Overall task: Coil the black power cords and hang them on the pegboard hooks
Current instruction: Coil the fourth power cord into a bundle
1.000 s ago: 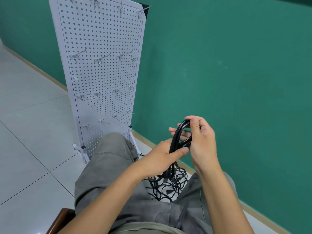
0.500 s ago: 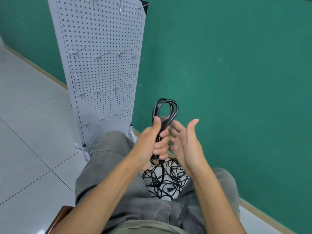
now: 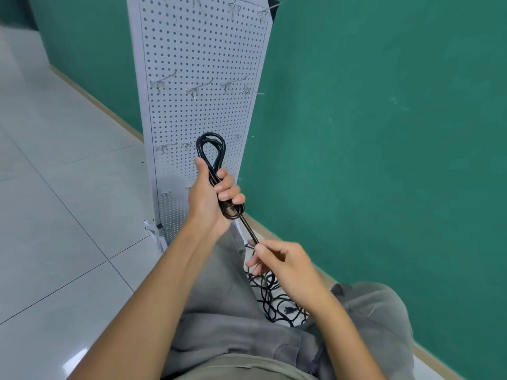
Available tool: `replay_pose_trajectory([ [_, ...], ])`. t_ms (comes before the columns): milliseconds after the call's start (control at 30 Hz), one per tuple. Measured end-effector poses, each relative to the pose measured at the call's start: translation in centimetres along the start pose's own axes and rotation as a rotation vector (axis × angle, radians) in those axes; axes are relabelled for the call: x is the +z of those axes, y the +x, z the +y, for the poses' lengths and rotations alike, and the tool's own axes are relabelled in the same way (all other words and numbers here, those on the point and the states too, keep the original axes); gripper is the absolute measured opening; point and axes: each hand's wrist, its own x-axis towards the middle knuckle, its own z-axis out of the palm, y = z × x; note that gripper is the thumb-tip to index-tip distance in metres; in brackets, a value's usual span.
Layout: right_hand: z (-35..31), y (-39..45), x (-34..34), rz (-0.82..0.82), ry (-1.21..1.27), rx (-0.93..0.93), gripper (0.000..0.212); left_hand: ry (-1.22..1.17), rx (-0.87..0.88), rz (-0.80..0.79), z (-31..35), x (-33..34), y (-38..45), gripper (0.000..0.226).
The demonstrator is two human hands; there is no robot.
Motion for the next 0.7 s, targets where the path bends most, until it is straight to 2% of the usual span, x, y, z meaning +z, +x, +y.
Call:
replay_pose_trajectory([
  [100,-1.0,-0.4,-0.1,0.036,-0.088,-0.007,0.015,0.064,0.064,0.146,0.6,-0.8,0.4,0.056],
  [233,-3.5,-0.7,-0.8,0.142,-0.282,-0.161,0.024,0.274,0.063,0.208,-0.4,-0.1,0.2,0.057],
  [333,-5.7,-1.3,-1.8,0.141,-0.355,-0.275,0.040,0.395,-0.021,0.119,-1.9,0.9,-0.8,0.055],
  [500,-6.6,-1.6,-2.9,0.228,-0.432,-0.270,0.037,0.709,-0.071,-0.061,-5.4,1.8,-2.5,0.056],
  [700,-6.7,-1.8,-4.3,0.431,-0.556,-0.201,0.062,0.644,-0.216,-0.173,-7.5,2.1,-3.6,0.049],
])
